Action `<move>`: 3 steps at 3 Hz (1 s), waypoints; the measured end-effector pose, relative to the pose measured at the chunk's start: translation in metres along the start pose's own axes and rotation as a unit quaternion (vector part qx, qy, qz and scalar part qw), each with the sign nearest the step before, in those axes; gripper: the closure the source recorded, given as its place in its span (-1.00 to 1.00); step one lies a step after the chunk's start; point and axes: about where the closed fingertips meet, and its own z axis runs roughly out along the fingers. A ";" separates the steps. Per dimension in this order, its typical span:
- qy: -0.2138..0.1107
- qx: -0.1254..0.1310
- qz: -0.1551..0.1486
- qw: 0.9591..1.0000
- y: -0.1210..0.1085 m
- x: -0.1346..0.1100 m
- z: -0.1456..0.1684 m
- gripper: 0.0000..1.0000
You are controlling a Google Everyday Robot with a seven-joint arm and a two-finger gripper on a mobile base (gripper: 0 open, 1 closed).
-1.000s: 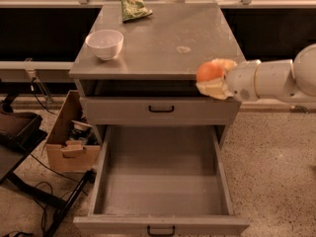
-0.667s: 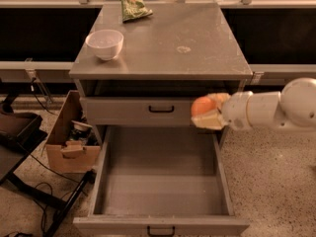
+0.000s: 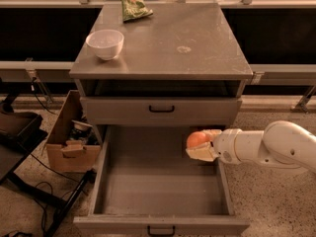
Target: Place orange into middle drawer
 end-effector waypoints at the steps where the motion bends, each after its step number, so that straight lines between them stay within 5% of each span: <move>1: -0.004 -0.009 0.000 1.000 0.002 0.001 0.008 1.00; 3: -0.036 -0.088 0.012 0.995 0.026 0.052 0.154 1.00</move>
Offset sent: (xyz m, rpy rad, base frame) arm 0.0379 0.0790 -0.1423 0.2036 0.0972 0.1444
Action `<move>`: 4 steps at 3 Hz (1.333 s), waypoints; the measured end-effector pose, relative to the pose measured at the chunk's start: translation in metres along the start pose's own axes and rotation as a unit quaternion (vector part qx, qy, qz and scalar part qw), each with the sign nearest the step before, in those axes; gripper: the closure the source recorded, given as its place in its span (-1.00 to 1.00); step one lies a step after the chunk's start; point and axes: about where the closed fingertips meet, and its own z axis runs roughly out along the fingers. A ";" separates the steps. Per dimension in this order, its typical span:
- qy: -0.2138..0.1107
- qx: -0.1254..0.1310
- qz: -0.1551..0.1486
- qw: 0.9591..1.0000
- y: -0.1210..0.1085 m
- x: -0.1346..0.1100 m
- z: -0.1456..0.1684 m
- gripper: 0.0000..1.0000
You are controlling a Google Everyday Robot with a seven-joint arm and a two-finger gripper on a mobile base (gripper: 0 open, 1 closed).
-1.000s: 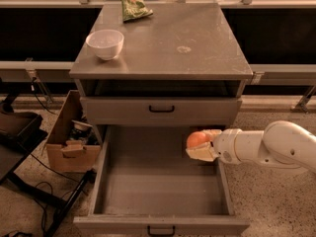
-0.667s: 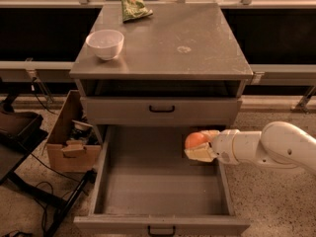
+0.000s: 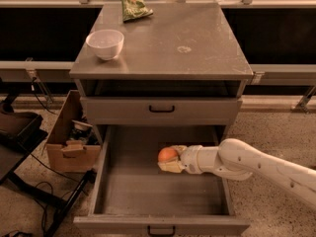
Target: Place orange into middle drawer
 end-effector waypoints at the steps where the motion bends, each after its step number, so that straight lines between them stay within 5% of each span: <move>1: -0.002 -0.019 -0.006 1.000 -0.003 0.039 0.073 1.00; 2: 0.004 -0.035 -0.001 0.999 -0.004 0.078 0.129 1.00; 4: 0.021 -0.051 0.005 0.998 -0.001 0.100 0.152 0.15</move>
Offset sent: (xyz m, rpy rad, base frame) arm 0.0304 0.0944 -0.2203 0.0190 0.0778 0.0830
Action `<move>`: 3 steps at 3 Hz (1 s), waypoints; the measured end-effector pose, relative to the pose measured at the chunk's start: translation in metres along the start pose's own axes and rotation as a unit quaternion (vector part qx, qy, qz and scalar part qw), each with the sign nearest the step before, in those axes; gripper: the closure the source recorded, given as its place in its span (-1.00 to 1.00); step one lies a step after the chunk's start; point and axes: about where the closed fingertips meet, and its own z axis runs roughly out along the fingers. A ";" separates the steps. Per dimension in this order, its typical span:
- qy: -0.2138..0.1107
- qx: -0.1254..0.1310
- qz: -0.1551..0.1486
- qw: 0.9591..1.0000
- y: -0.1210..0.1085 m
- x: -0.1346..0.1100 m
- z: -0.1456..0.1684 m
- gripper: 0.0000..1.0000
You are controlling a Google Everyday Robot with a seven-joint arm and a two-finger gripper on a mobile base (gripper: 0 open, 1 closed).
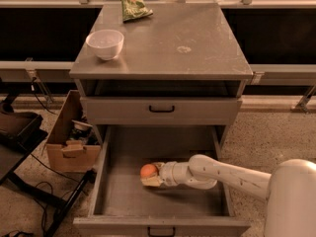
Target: Place orange into middle drawer
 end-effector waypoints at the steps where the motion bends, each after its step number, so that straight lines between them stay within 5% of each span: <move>1: 0.000 0.000 0.000 1.000 0.000 0.000 0.000 -0.29; 2: 0.000 0.000 0.000 1.000 0.000 0.000 0.000 -0.76; 3: 0.000 0.000 0.000 1.000 0.000 0.000 0.000 -1.00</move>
Offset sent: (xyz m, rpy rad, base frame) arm 0.0000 0.0000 0.0000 0.0000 0.0000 0.0000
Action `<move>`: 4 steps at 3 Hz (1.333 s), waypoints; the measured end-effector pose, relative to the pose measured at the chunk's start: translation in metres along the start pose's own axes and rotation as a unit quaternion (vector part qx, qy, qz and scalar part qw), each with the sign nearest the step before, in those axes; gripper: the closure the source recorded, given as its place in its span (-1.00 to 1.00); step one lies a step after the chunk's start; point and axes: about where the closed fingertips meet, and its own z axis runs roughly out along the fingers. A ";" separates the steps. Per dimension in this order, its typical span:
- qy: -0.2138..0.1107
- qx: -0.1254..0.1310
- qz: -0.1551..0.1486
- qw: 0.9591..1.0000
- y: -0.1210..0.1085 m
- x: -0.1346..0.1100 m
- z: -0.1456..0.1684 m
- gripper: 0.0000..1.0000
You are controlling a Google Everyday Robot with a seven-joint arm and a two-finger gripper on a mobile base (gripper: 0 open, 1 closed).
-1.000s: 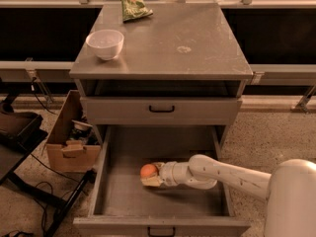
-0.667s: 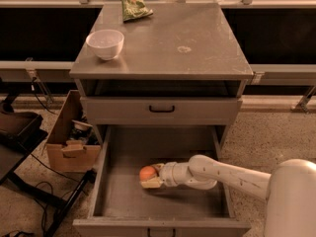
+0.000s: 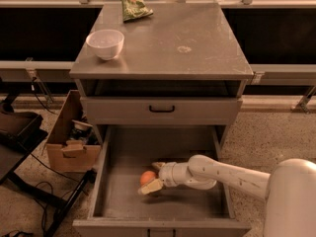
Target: Place orange into middle drawer
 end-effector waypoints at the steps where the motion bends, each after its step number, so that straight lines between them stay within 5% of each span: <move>1: 0.000 0.000 0.000 1.000 0.000 0.000 0.000 -1.00; 3: 0.027 -0.028 -0.049 0.998 0.039 -0.038 -0.024 -1.00; 4: 0.059 -0.052 -0.063 0.995 0.073 -0.072 -0.075 -1.00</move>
Offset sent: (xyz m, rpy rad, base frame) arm -0.0128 0.0147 0.0265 -0.0307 -0.0458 0.1001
